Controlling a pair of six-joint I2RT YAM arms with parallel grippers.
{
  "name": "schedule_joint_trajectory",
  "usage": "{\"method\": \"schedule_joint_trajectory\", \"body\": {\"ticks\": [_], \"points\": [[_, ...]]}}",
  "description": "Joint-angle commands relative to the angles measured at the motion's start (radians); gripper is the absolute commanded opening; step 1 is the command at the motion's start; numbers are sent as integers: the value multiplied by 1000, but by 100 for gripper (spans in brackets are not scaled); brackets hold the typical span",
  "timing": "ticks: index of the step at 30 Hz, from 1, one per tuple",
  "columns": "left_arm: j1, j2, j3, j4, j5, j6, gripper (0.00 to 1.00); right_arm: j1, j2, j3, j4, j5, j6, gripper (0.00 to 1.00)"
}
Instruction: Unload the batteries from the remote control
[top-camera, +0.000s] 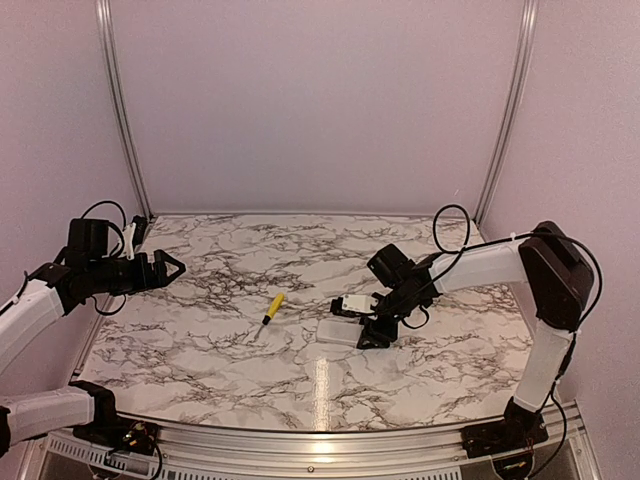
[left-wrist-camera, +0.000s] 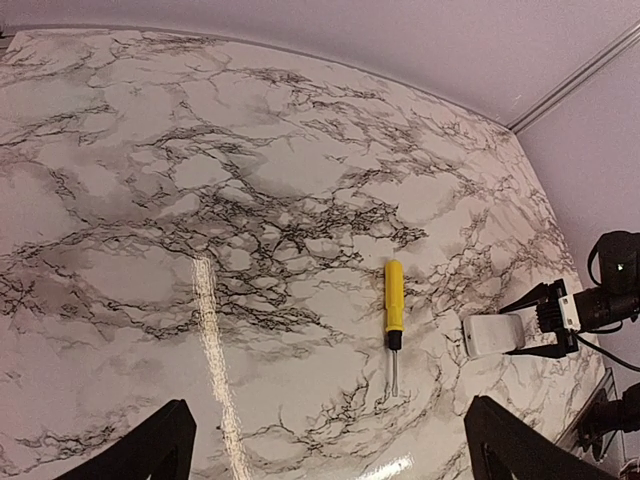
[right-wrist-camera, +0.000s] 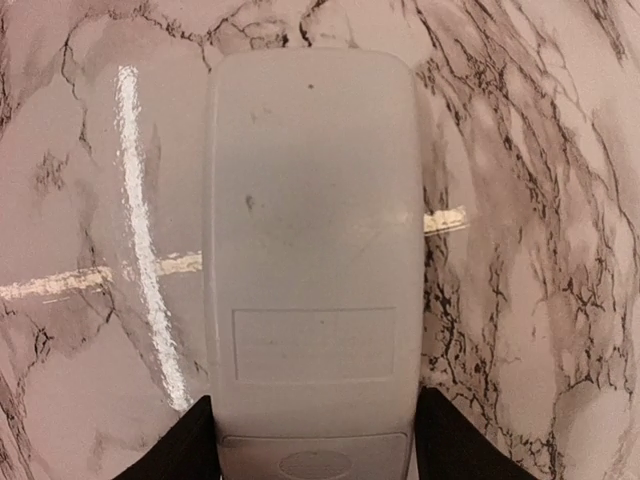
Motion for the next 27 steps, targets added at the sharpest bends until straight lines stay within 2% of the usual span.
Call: {"method": "schedule_joint_trajectory", "body": {"ticks": [1,8,17,27], "points": [[-6,6,-3,7,-6,13,99,7,38,25,-78,-18,-6,60],[-6,11,4,-1,-22,8,99,7,41,35,-95,-28,4,51],[-6,65,95,-140,-250,-10,99,7,25,53,-86,-11,20,43],[-1,97,137,-185,-354,-104,99,7,-22,56,-83,15,27,40]]}}
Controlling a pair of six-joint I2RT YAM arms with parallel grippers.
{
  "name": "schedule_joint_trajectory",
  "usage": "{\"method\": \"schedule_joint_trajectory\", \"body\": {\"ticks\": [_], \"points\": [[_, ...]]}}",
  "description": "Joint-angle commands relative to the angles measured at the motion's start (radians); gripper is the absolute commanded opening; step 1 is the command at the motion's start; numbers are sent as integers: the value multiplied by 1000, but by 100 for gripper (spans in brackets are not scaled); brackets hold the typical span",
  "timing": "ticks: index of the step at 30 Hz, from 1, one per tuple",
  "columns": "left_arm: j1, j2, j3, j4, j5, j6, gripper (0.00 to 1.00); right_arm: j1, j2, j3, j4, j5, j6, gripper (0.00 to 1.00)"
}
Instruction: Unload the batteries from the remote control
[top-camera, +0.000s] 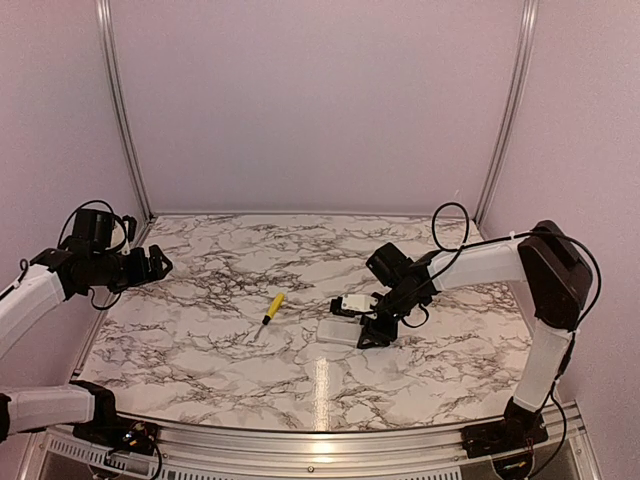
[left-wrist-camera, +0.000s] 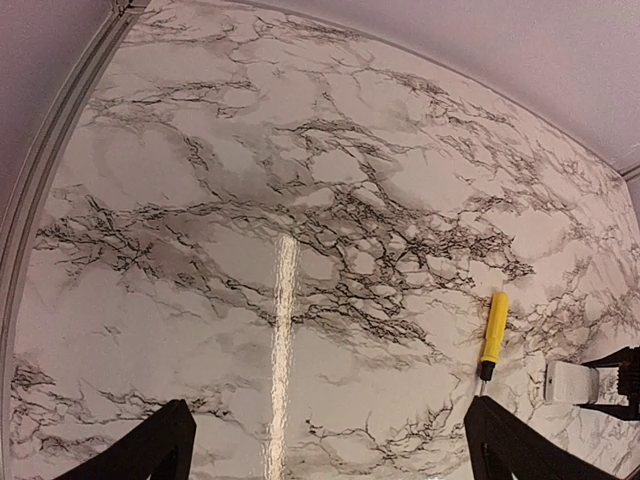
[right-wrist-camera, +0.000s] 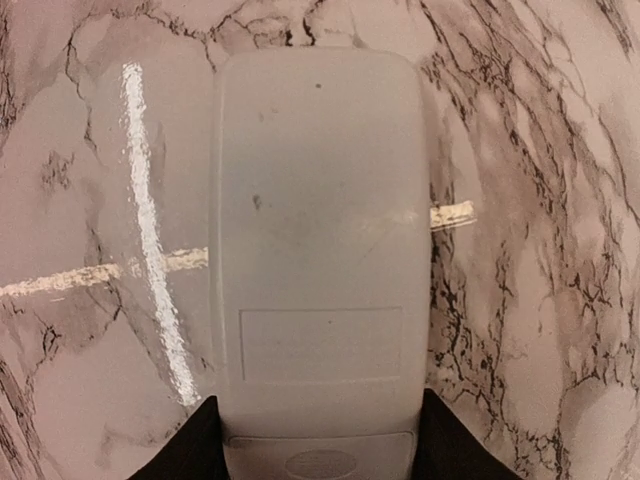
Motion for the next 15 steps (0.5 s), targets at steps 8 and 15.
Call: {"method": "schedule_joint_trajectory", "body": {"ticks": [8,15], "points": [[10,118,74,-59,19,-31,99,6,-65,33,-33,48,25,40],[8,78,6,74,305,-18,99,7,-96,65,-52,50,44,40]]}}
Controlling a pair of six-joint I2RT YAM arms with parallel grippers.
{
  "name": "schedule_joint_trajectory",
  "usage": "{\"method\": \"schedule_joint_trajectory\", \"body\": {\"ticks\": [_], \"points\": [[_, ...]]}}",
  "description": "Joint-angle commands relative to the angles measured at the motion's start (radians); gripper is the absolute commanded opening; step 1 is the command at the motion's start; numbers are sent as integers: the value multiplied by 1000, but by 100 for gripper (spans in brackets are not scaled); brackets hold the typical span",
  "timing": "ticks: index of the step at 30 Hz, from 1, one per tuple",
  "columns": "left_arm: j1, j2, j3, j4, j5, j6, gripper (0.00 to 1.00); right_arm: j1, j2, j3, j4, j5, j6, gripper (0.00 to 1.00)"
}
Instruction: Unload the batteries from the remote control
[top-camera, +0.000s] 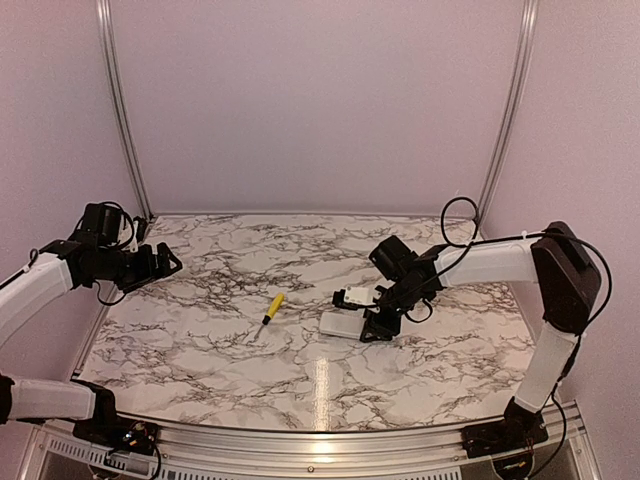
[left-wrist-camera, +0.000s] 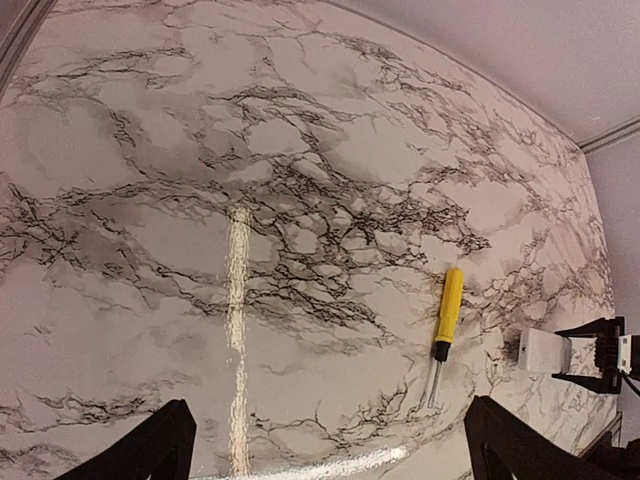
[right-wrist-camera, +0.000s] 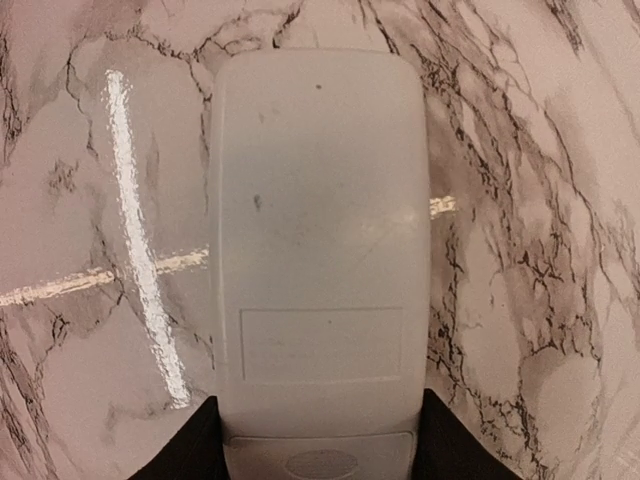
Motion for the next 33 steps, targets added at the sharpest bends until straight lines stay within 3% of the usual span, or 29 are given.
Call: {"method": "schedule_joint_trajectory", "body": {"ticks": [1,8,17,33], "points": [[1,-32,-56,106,239,4,99,7,-46,63,-19,7,28,40],[-4,-58,-143,277,427,-122,99,7,-70,124,-39,-9,59,40],[-67,-25,-191,456,561,-202,92,60,-58,224,-85,-28,94,40],[-260,184,-153,721,637,-299,75,163,-8,398,-96,-51,172,40]]}}
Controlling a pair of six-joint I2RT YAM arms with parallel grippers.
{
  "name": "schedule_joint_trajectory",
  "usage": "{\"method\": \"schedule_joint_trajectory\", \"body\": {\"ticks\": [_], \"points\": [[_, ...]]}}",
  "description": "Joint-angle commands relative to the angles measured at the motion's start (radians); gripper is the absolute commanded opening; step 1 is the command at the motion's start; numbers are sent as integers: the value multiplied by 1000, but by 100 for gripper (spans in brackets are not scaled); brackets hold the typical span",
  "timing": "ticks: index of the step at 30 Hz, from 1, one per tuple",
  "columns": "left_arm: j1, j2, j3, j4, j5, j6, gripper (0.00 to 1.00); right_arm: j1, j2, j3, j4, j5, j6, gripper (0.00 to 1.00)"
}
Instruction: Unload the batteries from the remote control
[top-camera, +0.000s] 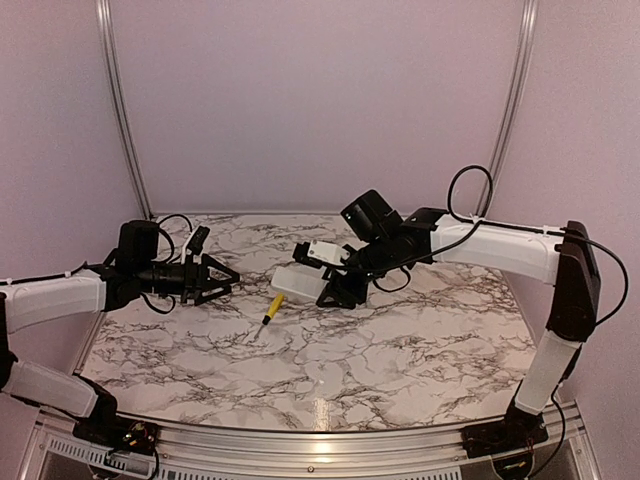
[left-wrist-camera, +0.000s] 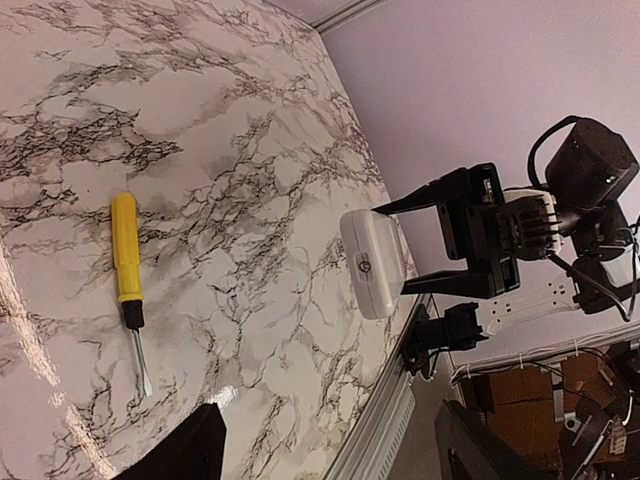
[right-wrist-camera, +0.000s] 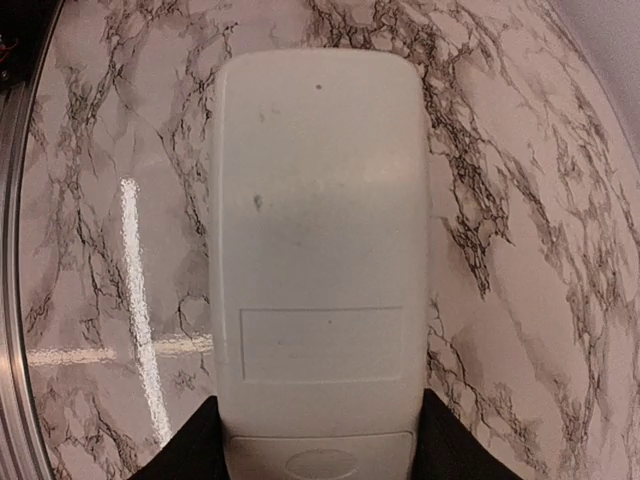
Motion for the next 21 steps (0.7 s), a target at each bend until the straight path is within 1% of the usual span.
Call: {"method": "schedule_joint_trajectory", "body": {"ticks": [1,5,11,21], "points": [[-32,54,39,91,41,-17,74,26,20,86,-13,-15,31,40],[-70,108,75,125,65,-33,71,38,23,118,-23,-13,36,40],[-144,171,97,276,63,-133,70,49,24,132,-31,2,35,40],[-172,244,156,280,80,-143,62,76,31,138,-41,25,29,40]]}}
